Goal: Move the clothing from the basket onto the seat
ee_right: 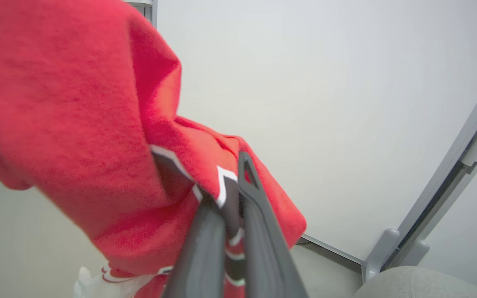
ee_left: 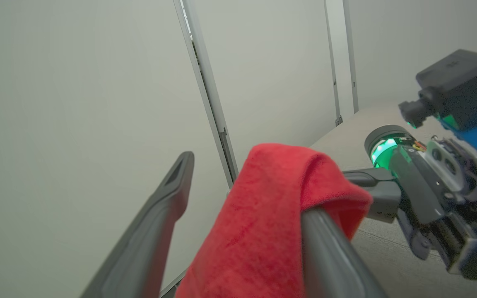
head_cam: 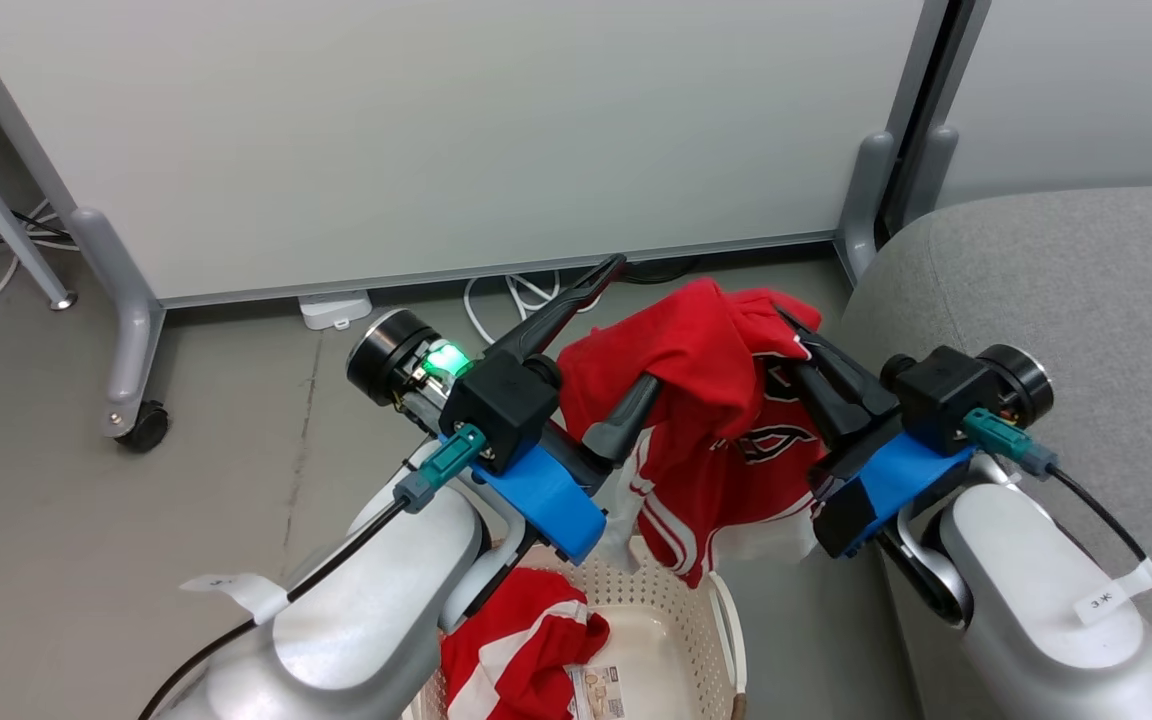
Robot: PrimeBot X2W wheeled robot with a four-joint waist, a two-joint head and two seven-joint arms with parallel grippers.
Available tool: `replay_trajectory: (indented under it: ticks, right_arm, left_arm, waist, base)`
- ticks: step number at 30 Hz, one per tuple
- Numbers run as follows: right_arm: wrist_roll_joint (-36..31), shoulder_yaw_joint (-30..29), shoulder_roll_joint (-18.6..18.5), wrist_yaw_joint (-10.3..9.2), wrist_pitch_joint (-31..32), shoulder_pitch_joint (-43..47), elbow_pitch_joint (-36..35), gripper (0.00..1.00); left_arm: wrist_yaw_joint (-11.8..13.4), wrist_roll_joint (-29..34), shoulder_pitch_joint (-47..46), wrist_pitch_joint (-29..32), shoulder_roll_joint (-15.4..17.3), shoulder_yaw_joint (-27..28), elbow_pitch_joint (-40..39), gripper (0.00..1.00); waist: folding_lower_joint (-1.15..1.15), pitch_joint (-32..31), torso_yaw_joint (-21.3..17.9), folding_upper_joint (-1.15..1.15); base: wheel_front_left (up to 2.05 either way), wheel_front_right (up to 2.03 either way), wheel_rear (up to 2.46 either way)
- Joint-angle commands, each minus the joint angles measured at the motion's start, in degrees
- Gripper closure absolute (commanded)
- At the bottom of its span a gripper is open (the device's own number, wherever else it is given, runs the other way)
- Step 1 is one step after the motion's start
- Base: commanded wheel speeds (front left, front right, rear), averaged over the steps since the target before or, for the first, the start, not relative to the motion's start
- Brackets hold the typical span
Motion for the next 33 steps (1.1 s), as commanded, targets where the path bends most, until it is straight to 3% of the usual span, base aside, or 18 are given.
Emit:
replay_trajectory:
  ticks: [1, 19, 33]
  right_arm:
    - [-0.4, -1.1, -0.2, 0.02, -0.2, 1.1, -0.7, 1.0]
    - [-3.6, -19.5, 0.2, 0.03, -0.2, 6.8, -11.0, 1.0]
    - [-4.1, -27.6, 1.0, 0.03, -0.2, 10.7, -16.7, 1.0]
  left_arm:
    - [0.2, 0.0, 0.5, -0.1, 0.4, 0.0, -0.2, 0.0]
    - [1.1, 0.6, 1.3, -0.1, 2.4, -1.1, -0.8, 0.0]
    - [1.2, 1.3, 0.5, -0.9, 3.2, -1.4, 0.0, 0.0]
  waist:
    - [0.0, 0.5, -0.5, 0.0]
    - [0.0, 7.6, -8.4, 0.0]
    - [0.0, 11.2, -15.8, 0.0]
  base:
    - [0.0, 0.0, 0.0]
    - [0.0, 0.0, 0.0]
    - [0.0, 0.0, 0.0]
